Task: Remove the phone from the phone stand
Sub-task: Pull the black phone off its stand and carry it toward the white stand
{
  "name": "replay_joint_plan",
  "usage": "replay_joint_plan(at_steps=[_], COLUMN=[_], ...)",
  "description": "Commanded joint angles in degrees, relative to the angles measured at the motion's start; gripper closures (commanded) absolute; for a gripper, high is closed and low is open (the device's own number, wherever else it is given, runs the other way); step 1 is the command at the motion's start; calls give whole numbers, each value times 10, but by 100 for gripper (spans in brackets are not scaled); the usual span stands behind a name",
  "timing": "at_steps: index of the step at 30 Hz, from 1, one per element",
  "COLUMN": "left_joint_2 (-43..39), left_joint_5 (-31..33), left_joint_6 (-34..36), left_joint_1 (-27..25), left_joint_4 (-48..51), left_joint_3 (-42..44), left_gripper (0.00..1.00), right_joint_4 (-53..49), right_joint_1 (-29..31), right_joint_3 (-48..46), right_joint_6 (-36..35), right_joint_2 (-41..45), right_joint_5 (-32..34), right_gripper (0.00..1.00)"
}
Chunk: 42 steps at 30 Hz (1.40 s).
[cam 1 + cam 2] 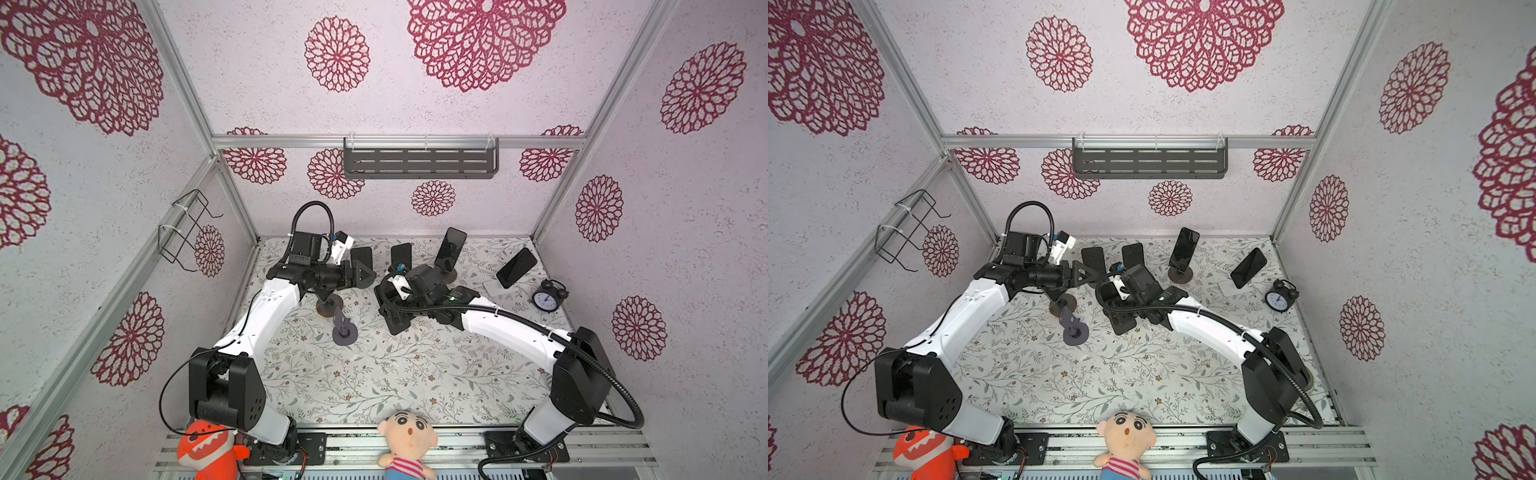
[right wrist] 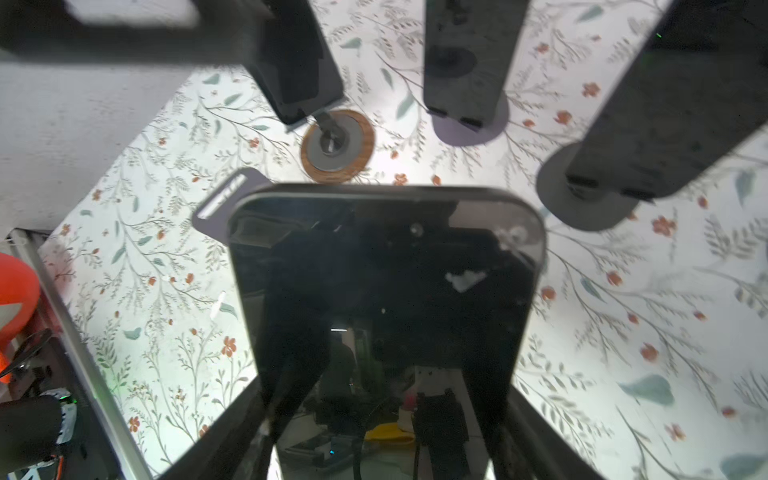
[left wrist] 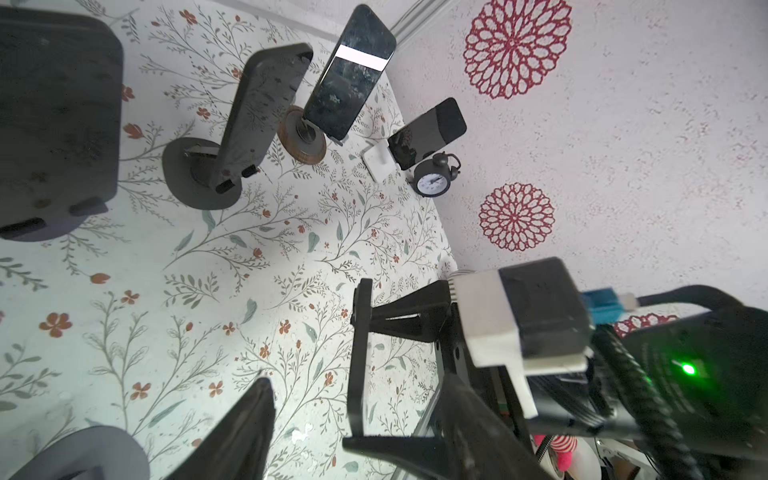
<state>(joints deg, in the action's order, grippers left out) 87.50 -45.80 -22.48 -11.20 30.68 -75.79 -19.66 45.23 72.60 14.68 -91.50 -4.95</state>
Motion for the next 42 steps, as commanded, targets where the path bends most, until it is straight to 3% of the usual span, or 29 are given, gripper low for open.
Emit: replay_joint_plan(at_steps=[1,9,14,26,42], left_joint_2=[-32,-101,-146,-160,-158], left_joint_5=[13,166,232,279,282], left_joint_6=[14,53,70,88,92], left_joint_1=[13,16,16,18,21], left_joint_4=[-24,-30,-42,-26,-26], left_joint_3=[8,27,43,42,43], left_gripper=[32,33,33,33,32], right_joint_4=[-54,-281,-337,-283,-222], right_joint_1=[-43,-188,-264,-364,-390], right_joint_3=[-21,-5,12,-4,-42], right_joint_6=[24,0,-38,-106,-107], right_joint_2=[73,77,25,-71,-103], right_joint_5=[20,59,64,42,46], right_gripper=[69,80,91,97,86])
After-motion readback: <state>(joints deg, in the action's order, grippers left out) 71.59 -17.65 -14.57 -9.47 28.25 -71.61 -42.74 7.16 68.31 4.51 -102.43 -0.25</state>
